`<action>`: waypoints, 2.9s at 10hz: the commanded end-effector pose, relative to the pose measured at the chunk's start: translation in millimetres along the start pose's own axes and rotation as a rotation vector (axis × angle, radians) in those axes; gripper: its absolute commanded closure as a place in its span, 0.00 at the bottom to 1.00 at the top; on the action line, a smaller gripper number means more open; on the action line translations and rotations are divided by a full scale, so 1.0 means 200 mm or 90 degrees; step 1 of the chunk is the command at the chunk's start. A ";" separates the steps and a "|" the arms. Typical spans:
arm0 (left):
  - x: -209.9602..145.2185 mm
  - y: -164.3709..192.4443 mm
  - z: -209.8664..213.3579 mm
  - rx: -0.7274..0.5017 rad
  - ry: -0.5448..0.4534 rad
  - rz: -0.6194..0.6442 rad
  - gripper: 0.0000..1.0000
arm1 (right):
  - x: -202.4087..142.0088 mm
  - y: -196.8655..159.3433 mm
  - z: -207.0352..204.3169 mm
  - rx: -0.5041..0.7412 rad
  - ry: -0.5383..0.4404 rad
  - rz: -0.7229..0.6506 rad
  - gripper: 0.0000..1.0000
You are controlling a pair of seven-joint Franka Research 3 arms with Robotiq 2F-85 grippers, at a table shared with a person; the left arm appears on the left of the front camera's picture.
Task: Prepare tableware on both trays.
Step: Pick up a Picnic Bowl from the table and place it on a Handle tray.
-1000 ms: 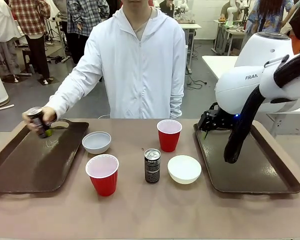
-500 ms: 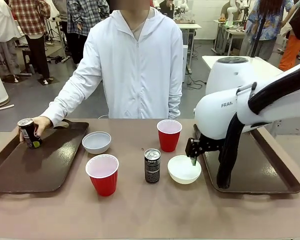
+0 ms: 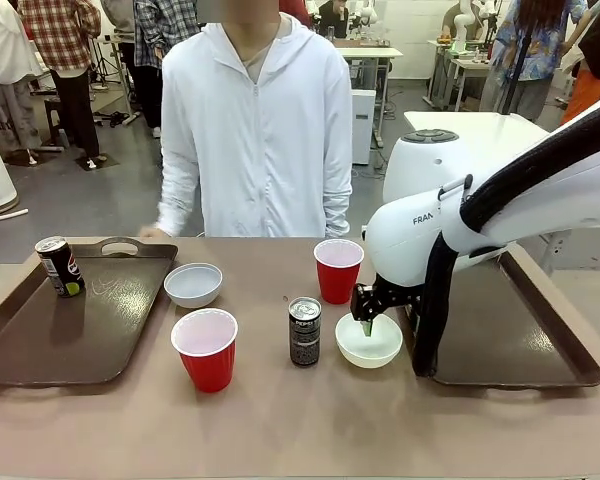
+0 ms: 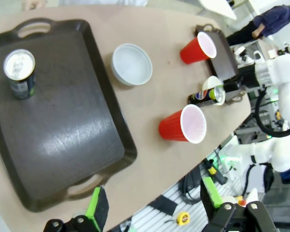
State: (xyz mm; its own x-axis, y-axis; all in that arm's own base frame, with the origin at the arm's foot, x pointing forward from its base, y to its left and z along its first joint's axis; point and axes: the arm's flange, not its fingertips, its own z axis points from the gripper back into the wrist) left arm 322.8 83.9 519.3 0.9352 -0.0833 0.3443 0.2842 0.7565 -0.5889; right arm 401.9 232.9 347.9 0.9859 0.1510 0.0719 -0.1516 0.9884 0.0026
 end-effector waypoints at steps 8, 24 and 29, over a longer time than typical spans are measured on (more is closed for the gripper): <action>0.00 0.00 0.00 -0.012 -0.006 -0.007 0.00 | 0.05 -0.01 -0.07 0.006 -0.009 -0.026 0.83; 0.00 0.00 0.00 -0.012 -0.006 -0.007 0.00 | -0.06 -0.46 0.71 -0.099 0.000 0.178 1.00; 0.00 0.00 0.00 -0.012 -0.006 -0.007 0.00 | -0.04 -1.01 0.75 -0.048 -0.027 0.115 1.00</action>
State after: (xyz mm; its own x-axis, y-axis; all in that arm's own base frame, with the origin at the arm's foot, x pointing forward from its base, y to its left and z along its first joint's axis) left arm 322.9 83.9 519.3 0.9352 -0.0833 0.3442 0.2842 0.7564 -0.5891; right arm 410.9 36.1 500.0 0.9339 0.3500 0.0730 -0.3398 0.9324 -0.1228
